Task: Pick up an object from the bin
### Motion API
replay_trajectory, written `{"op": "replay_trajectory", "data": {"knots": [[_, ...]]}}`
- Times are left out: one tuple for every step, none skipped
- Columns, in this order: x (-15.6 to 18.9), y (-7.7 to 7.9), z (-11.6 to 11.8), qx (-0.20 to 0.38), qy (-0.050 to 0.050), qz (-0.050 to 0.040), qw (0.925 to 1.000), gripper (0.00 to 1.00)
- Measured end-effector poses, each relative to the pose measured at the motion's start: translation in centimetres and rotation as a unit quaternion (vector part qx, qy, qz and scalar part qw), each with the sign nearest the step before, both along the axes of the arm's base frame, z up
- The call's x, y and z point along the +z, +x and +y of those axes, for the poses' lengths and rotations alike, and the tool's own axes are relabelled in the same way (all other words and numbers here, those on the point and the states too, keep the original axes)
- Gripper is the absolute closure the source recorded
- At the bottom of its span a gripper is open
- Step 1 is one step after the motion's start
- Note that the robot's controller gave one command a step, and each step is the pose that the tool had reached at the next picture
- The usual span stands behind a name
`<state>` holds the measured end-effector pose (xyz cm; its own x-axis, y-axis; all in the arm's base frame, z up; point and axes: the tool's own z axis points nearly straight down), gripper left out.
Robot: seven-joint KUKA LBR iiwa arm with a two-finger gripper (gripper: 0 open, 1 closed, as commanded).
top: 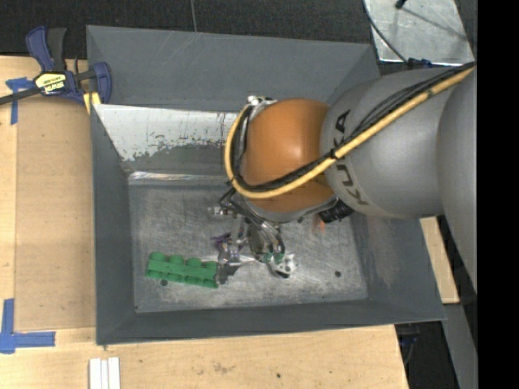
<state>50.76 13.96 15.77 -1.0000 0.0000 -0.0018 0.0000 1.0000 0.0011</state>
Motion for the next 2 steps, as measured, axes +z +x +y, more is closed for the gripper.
{"op": "replay_trajectory", "data": {"knots": [[-7.4, -1.6, 4.7, -0.033, 0.001, -0.0021, 0.9995, 0.0], [-6.3, -2.1, 5.4, -0.042, -0.001, 0.0016, 0.9991, 0.0]]}}
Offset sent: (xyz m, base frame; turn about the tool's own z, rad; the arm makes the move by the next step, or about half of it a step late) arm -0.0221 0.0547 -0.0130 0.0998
